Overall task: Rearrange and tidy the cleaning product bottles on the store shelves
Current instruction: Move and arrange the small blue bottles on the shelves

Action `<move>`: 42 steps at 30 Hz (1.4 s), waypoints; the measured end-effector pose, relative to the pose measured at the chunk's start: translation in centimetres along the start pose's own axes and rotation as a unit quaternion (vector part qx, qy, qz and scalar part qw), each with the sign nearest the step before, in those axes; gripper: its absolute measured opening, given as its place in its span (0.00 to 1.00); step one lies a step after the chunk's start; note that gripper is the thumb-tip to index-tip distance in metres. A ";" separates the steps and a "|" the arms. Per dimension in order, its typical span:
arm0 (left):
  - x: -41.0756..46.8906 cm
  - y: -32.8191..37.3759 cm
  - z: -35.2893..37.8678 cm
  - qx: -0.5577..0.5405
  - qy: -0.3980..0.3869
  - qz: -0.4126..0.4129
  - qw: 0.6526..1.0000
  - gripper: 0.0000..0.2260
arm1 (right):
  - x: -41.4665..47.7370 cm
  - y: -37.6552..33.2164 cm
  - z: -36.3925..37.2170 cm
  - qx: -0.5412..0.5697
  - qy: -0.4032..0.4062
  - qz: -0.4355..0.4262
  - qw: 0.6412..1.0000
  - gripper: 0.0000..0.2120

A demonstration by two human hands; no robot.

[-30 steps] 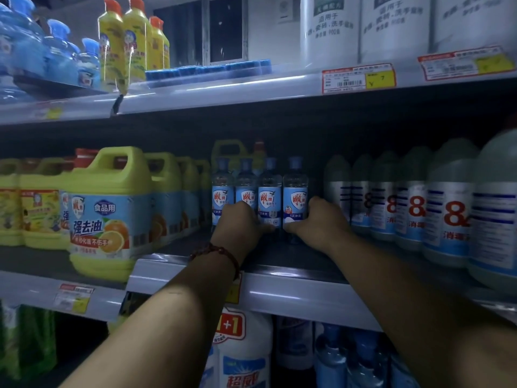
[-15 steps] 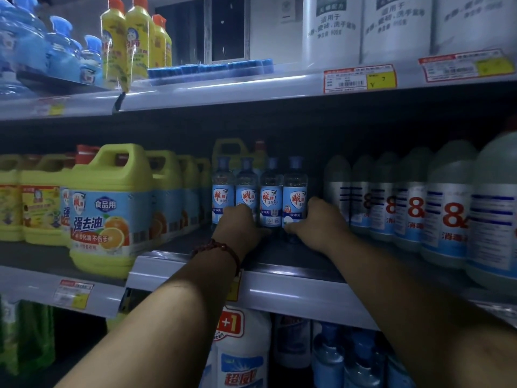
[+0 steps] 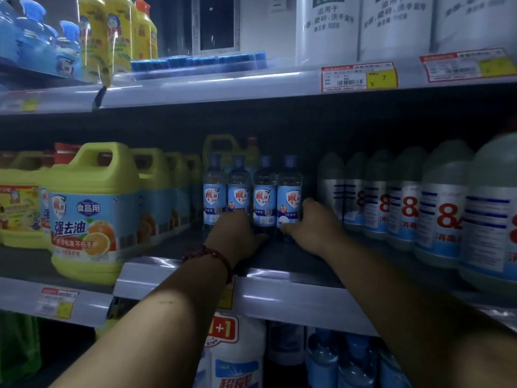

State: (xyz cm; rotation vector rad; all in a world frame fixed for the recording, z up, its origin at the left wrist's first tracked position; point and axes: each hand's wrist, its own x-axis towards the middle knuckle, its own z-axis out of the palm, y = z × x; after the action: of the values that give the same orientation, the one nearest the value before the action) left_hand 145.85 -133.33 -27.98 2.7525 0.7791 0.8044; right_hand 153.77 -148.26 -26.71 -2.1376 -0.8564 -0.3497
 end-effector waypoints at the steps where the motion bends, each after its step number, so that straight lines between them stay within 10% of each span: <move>1: 0.0 0.0 -0.1 0.005 -0.003 0.006 1.000 0.21 | 0.0 0.1 0.2 0.002 -0.005 0.005 1.000 0.25; 10: -3.8 1.4 -4.6 -0.019 -0.088 0.019 0.996 0.19 | -3.4 -0.2 -4.5 -0.046 -0.089 0.013 0.995 0.25; 16: -11.7 3.4 -6.7 -0.067 0.059 0.079 0.993 0.12 | -10.5 0.3 -7.7 -0.111 -0.029 -0.111 0.987 0.17; 27: -26.9 6.4 -5.4 0.027 0.071 0.127 0.989 0.25 | -23.7 2.0 -11.6 -0.144 -0.041 -0.197 0.969 0.24; 42: -28.4 8.2 9.1 -0.110 -0.049 0.065 0.991 0.23 | -29.7 17.6 -7.8 -0.044 -0.071 -0.054 0.995 0.25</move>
State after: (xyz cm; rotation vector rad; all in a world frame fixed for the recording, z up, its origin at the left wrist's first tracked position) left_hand 133.95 -155.45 -46.06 2.6419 0.4666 0.7238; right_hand 144.17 -176.00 -46.58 -2.2245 -1.0577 -0.2976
